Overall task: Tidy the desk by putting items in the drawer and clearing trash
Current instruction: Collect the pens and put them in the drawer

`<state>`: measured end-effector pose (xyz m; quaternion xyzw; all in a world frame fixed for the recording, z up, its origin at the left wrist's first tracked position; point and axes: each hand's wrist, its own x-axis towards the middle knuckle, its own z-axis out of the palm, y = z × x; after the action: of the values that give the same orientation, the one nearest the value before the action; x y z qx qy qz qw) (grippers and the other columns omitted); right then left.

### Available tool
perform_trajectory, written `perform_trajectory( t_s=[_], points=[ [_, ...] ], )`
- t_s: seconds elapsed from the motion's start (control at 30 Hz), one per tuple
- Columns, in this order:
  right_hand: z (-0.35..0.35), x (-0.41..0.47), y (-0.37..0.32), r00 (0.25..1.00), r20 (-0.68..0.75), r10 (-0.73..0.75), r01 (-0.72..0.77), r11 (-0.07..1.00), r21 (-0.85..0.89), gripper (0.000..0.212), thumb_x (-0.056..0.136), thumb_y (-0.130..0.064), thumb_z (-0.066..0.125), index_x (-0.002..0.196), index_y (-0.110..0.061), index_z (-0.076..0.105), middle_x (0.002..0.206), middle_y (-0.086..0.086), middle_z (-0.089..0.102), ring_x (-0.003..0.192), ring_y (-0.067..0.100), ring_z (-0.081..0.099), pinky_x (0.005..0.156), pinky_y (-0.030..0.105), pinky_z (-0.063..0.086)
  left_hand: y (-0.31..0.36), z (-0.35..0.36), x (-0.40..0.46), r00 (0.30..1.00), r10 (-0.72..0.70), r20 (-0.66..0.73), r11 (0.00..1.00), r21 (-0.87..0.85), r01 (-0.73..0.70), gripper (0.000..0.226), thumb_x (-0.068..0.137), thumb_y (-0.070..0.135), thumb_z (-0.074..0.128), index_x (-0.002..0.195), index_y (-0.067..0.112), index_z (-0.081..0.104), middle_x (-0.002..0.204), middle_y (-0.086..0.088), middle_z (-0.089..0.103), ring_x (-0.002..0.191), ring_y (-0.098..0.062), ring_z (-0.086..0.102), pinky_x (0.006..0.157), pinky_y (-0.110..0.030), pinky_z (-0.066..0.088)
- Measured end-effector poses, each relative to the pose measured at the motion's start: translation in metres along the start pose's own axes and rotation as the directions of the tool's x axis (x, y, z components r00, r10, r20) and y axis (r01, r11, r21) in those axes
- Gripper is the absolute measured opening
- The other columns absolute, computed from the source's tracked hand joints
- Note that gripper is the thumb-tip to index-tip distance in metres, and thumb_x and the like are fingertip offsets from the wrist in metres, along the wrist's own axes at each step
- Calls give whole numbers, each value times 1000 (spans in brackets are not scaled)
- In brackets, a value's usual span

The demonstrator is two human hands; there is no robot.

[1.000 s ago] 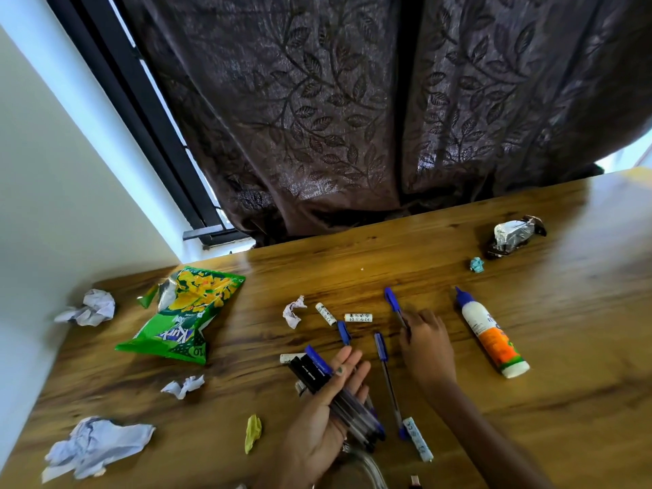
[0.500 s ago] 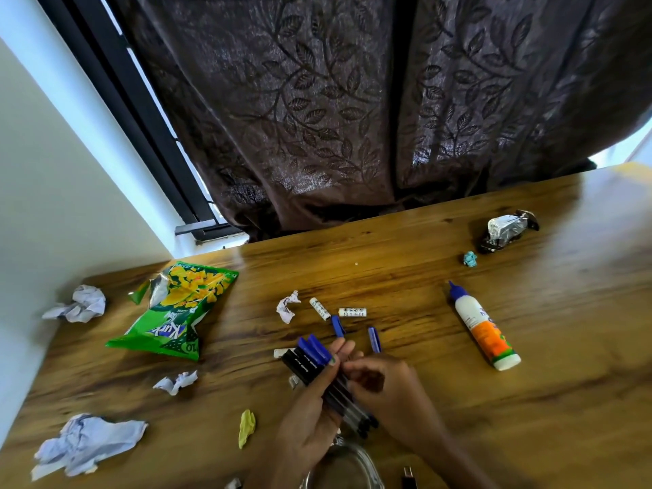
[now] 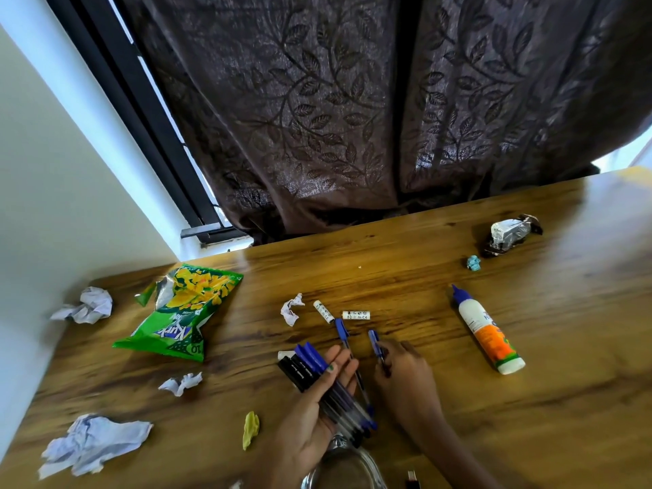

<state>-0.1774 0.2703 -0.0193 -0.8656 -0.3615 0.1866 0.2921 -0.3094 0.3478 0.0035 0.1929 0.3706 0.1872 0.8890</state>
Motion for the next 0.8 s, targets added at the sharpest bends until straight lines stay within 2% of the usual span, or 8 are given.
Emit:
perform_trajectory(
  t_s=[0.1,0.17,0.23,0.3,0.43,0.57,0.63,0.8],
  points=[
    [-7,-1,-9,999,-47,-18,28,976,217,23,87,-11,60,106,-24,60,74,-11,62,71,-4,61,57,6,46,0,1,-2,1000,1,-13,1000,13,-1,39,76,4,60,115,9,64,116,-10,69,101,-20,68,85,-34,48],
    [-13,-5,-20,998,-24,-59,64,939,338,25,85,-9,63,102,-27,62,69,-13,63,72,-12,60,56,4,45,0,2,-2,1000,-3,-30,1000,30,4,39,75,4,61,114,7,65,112,-13,70,97,-22,70,83,-35,52],
    [-14,-10,-31,990,24,-142,121,911,395,22,85,-9,63,100,-25,65,72,-13,65,68,-8,62,56,5,46,-3,2,-2,997,-19,-79,997,67,25,40,74,5,63,114,2,65,102,-17,72,85,-24,73,76,-36,59],
    [-13,-15,-40,974,52,-220,190,921,341,19,88,-11,60,103,-22,66,81,-16,64,69,-6,61,62,6,47,-5,3,-2,993,-33,-110,993,107,45,41,75,10,65,114,-1,63,98,-20,72,79,-26,71,72,-36,60],
    [-13,-18,-43,954,89,-287,249,921,300,21,93,-15,53,111,-18,64,106,-11,64,89,-5,59,78,9,48,-2,-1,-4,991,-50,-124,991,118,65,45,71,16,66,113,2,63,102,-22,71,84,-30,71,72,-43,56],
    [-13,-12,-37,975,21,-220,197,907,371,16,93,-18,53,99,-24,67,91,-13,68,81,-4,63,69,12,51,2,-4,-2,995,-49,-90,998,30,51,44,74,9,64,117,2,62,110,-19,69,95,-30,70,69,-42,60],
    [-8,-2,-28,985,-73,-158,173,943,284,13,93,-20,54,99,-26,63,90,-12,65,78,-2,62,68,15,52,3,-4,-3,998,-24,-55,999,-32,22,42,74,6,62,117,4,63,112,-15,70,97,-25,70,76,-40,60],
    [19,14,-11,992,85,-95,95,995,1,40,91,-28,55,129,-25,46,130,-3,46,117,11,47,97,27,46,4,-9,-5,998,20,-53,998,-50,-23,40,75,5,60,115,8,63,113,-12,70,103,-24,66,88,-38,47]
  ],
)
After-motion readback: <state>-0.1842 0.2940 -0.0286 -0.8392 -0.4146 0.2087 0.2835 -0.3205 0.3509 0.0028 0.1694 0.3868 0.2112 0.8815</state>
